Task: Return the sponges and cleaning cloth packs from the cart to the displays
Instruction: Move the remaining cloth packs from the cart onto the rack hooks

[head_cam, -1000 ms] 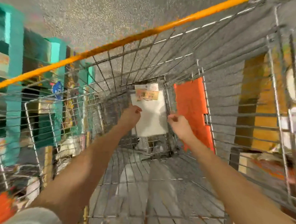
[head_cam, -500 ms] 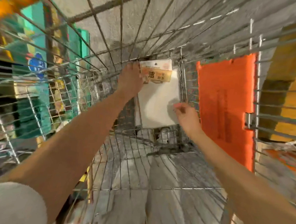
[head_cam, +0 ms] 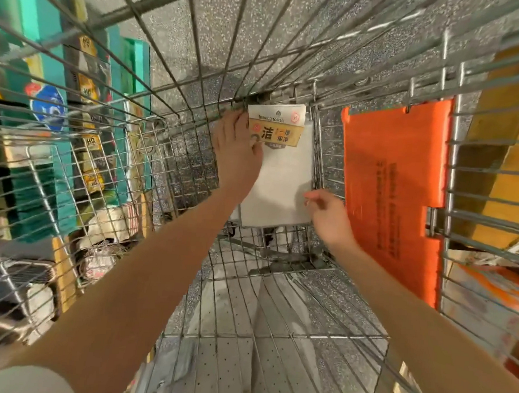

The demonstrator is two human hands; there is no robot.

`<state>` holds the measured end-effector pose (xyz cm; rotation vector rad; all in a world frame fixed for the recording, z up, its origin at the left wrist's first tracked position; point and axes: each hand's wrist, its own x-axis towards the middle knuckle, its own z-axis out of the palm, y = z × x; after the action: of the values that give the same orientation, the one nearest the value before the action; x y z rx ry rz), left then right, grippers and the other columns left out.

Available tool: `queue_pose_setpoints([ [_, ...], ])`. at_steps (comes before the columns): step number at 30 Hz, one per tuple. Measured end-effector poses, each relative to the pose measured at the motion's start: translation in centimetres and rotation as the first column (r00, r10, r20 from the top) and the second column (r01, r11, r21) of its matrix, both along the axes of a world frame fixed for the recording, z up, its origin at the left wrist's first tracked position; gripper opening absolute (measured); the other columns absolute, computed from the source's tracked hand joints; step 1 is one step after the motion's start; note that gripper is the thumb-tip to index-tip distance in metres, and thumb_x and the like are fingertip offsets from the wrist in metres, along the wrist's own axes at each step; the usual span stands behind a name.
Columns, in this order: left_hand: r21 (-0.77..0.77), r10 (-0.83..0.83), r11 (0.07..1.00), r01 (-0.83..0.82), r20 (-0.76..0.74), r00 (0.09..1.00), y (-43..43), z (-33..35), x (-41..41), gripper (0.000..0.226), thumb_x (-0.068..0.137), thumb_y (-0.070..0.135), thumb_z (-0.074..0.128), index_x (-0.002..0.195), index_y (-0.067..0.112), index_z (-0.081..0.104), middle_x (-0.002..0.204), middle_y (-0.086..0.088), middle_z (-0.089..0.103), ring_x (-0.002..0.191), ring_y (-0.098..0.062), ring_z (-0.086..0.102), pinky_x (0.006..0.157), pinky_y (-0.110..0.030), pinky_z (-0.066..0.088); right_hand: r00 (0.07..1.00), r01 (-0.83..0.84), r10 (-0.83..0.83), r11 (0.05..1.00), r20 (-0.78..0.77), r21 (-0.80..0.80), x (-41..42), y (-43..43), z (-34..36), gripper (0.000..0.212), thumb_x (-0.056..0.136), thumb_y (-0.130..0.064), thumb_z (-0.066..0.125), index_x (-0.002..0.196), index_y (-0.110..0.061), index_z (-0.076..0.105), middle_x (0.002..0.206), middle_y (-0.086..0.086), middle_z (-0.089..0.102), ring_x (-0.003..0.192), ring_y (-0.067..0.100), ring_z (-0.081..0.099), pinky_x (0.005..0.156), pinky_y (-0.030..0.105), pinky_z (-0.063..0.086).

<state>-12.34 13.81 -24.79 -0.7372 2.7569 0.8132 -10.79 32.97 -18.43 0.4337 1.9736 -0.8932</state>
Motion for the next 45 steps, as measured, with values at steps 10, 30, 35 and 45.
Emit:
queue_pose_setpoints([
  [10, 0.203, -0.025, 0.979, 0.012, 0.062, 0.998, -1.9, 1.3, 0.7, 0.039, 0.091, 0.022, 0.058, 0.129, 0.015, 0.054, 0.119, -0.009, 0.061, 0.115, -0.029, 0.053, 0.100, -0.044, 0.042, 0.998, 0.062, -0.062, 0.998, -0.012, 0.009, -2.2, -3.0, -0.3, 0.021, 0.095, -0.011, 0.046, 0.108, -0.015, 0.061, 0.107, -0.004, 0.058, 0.082, 0.013, 0.055, 0.073, 0.029, 0.048],
  [30, 0.438, 0.473, 0.663, -0.607, 0.382, 0.793, -12.4, 2.6, 7.4, 0.029, 0.095, 0.008, 0.053, 0.124, 0.006, 0.049, 0.108, 0.003, 0.057, 0.088, -0.007, 0.061, 0.064, -0.015, 0.054, 0.833, -0.450, 0.487, 0.872, -0.261, 0.192, -11.6, -10.0, -6.2, 0.068, 0.081, -0.012, 0.059, 0.143, -0.007, 0.032, 0.135, 0.023, 0.041, 0.126, 0.038, 0.037, 0.105, 0.038, 0.034],
  [35, 0.456, 0.440, 0.658, -0.599, 0.413, 0.797, -12.4, 2.7, 6.6, 0.035, 0.093, 0.011, 0.057, 0.127, 0.012, 0.049, 0.114, -0.001, 0.058, 0.095, -0.015, 0.060, 0.078, -0.028, 0.056, 0.730, -0.569, 0.653, 0.745, -0.203, 0.349, -10.9, -9.1, -5.6, 0.055, 0.084, -0.015, 0.060, 0.133, 0.000, 0.041, 0.139, 0.024, 0.034, 0.126, 0.040, 0.036, 0.103, 0.040, 0.037],
  [45, 0.620, 0.402, 0.598, -0.508, 0.315, 0.859, -9.2, 8.6, 8.2, 0.010, 0.095, 0.013, 0.056, 0.102, 0.019, 0.060, 0.101, -0.008, 0.068, 0.085, -0.019, 0.069, 0.073, -0.035, 0.059, 0.807, -0.549, 0.558, 0.830, -0.193, 0.103, -8.1, -3.2, -0.1, 0.011, 0.085, -0.011, 0.062, 0.095, -0.015, 0.062, 0.088, 0.004, 0.057, 0.084, 0.018, 0.054, 0.070, 0.025, 0.037],
])
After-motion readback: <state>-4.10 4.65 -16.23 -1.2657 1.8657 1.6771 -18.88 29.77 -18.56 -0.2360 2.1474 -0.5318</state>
